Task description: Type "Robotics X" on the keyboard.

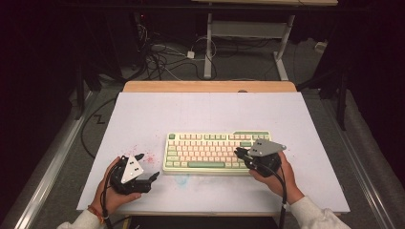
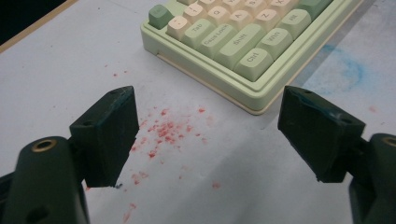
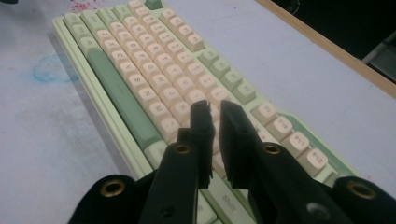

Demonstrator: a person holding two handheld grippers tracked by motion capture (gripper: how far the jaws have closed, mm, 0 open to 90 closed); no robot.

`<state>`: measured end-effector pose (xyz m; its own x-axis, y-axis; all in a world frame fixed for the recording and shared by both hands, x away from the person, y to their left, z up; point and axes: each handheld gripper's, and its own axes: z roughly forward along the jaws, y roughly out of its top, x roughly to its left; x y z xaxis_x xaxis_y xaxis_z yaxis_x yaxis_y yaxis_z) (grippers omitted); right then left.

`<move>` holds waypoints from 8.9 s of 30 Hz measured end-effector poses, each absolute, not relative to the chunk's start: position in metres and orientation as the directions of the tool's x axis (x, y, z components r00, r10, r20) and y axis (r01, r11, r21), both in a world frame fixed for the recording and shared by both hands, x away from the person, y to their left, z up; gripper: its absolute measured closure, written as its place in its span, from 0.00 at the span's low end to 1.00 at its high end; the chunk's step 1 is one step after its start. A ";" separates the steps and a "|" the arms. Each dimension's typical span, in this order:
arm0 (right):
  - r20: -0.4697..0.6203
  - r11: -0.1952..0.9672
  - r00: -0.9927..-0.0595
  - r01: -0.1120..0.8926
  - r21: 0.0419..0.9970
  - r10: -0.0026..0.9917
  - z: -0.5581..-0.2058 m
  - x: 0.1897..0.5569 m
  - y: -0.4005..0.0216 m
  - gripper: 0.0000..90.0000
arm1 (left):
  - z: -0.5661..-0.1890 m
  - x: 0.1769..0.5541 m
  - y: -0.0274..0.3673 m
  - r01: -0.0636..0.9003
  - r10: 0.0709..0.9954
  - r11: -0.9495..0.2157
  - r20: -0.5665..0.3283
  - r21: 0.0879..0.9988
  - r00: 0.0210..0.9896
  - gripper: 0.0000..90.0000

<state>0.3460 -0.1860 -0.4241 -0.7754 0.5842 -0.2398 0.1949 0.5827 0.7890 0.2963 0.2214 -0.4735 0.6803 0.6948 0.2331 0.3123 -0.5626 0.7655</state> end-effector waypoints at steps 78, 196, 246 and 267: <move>-0.224 0.418 -0.674 0.138 0.898 0.704 -0.401 0.350 -0.199 0.40 | -0.475 0.295 0.222 0.326 0.653 -0.580 0.186 0.747 0.734 0.25; -0.307 0.576 -0.698 0.183 0.796 0.647 -0.460 0.301 -0.229 0.31 | -0.450 0.372 0.098 0.234 0.412 -0.753 0.164 0.616 0.896 0.97; -0.256 0.527 -0.686 0.216 0.822 0.681 -0.456 0.305 -0.234 0.31 | -0.456 0.319 0.176 0.203 0.570 -0.624 0.261 0.755 0.779 0.23; -0.267 0.538 -0.690 0.209 0.817 0.673 -0.456 0.304 -0.231 0.31 | -0.478 0.309 0.219 0.368 0.643 -0.573 0.124 0.732 0.756 0.63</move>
<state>0.3042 -0.2309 -0.4555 -0.6897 0.6732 -0.2666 0.2095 0.5379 0.8165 0.3087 0.2187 -0.4785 0.7555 0.6433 0.1238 0.3678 -0.5729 0.7324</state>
